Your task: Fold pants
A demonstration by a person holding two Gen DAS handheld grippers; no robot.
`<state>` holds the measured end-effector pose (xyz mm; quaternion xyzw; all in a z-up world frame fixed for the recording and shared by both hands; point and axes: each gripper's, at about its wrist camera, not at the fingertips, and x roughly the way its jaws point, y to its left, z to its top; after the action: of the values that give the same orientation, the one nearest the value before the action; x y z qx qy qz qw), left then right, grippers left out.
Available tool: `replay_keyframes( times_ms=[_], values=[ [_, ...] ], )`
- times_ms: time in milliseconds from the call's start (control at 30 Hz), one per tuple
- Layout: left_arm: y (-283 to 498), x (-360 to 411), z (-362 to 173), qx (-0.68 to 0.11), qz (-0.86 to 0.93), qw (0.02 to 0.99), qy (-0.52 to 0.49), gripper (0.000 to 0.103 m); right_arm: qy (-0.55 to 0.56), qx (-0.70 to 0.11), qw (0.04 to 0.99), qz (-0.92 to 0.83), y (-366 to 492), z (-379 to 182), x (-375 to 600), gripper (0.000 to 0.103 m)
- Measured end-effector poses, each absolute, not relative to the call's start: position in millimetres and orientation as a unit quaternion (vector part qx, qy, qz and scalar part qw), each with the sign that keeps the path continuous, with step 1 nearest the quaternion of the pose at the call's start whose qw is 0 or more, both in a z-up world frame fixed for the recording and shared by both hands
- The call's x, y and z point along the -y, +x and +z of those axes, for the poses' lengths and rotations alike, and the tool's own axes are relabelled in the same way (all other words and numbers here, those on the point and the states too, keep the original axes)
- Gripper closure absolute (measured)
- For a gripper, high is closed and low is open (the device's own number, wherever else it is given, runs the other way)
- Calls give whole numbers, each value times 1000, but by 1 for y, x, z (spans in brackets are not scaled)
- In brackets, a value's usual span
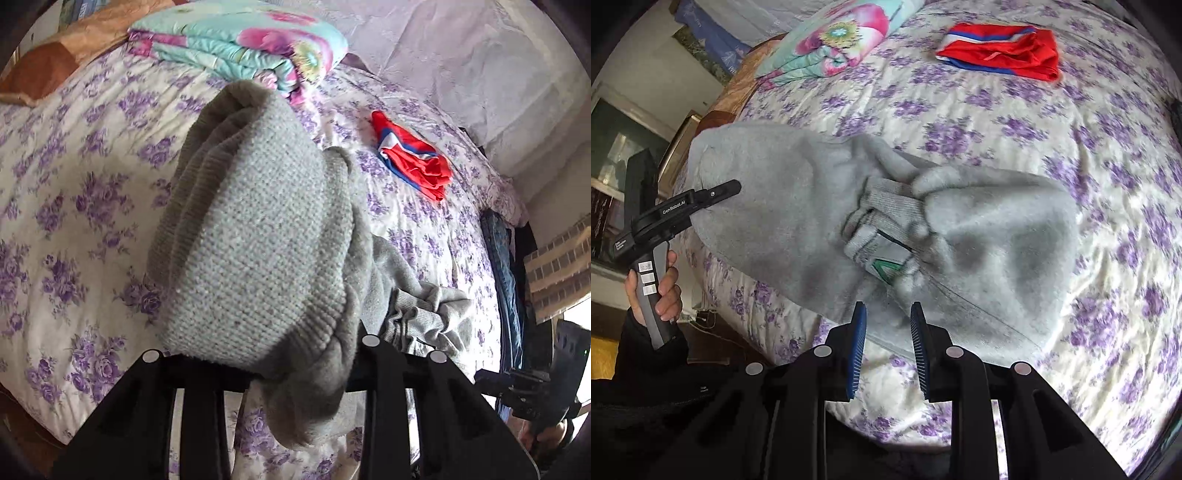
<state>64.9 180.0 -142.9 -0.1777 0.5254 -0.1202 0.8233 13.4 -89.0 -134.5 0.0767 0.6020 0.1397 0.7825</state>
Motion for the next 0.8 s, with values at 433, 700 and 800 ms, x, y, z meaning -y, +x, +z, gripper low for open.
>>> replay_keyframes(
  times_ms=[433, 700, 800],
  values=[
    [65, -175, -132, -529, -116, 824, -169, 73, 31, -614, 766, 187, 117, -203, 1, 93],
    [65, -137, -128, -544, -115, 825, -97, 72, 60, -641, 740, 193, 130, -223, 5, 93],
    [66, -124, -115, -540, -125, 830, -68, 72, 89, -605, 769, 185, 121, -175, 41, 93]
  ],
)
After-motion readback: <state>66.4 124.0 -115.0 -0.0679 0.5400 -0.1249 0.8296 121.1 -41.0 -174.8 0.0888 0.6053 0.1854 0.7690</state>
